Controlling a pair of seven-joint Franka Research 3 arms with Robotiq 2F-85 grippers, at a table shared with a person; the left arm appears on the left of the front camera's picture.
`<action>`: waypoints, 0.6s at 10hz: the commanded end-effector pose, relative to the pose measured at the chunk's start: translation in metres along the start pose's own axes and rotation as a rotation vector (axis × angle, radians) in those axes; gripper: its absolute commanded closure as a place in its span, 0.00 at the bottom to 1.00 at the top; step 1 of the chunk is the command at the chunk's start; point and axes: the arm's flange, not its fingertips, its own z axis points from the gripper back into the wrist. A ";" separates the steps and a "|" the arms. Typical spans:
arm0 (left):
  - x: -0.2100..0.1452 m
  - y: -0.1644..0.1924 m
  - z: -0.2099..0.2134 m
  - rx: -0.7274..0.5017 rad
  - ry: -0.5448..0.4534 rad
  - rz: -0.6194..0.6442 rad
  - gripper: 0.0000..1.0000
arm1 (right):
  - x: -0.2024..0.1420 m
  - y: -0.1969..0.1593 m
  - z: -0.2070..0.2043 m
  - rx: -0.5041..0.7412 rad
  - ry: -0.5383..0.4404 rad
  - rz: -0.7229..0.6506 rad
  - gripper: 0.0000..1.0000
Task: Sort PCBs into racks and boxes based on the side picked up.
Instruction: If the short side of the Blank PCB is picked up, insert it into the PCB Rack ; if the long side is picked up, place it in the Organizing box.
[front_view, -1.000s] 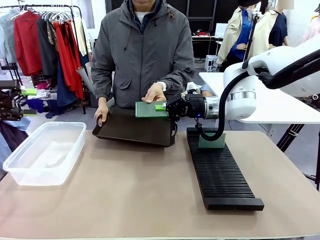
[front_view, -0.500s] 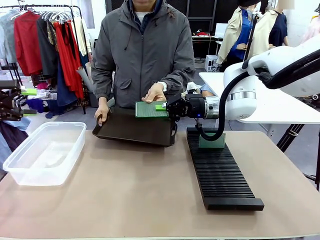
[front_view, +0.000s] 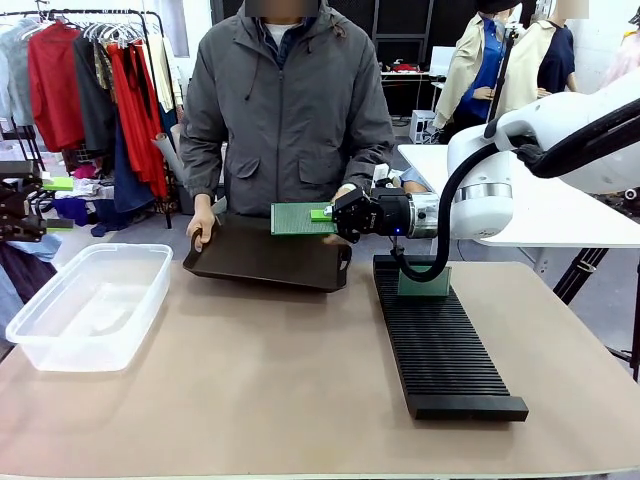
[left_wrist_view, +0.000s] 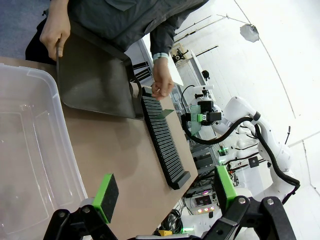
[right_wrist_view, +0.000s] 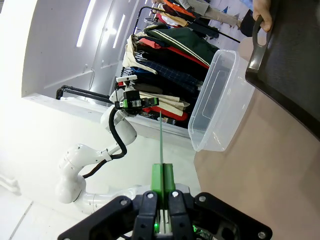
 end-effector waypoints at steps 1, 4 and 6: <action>0.001 -0.002 0.001 0.001 0.007 0.003 0.00 | 0.000 0.001 -0.002 0.002 0.002 0.002 1.00; 0.001 -0.002 0.001 0.001 0.007 0.003 0.00 | 0.000 0.001 -0.002 0.002 0.002 0.002 1.00; 0.001 -0.002 0.001 0.001 0.007 0.003 0.00 | 0.000 0.001 -0.002 0.002 0.002 0.002 1.00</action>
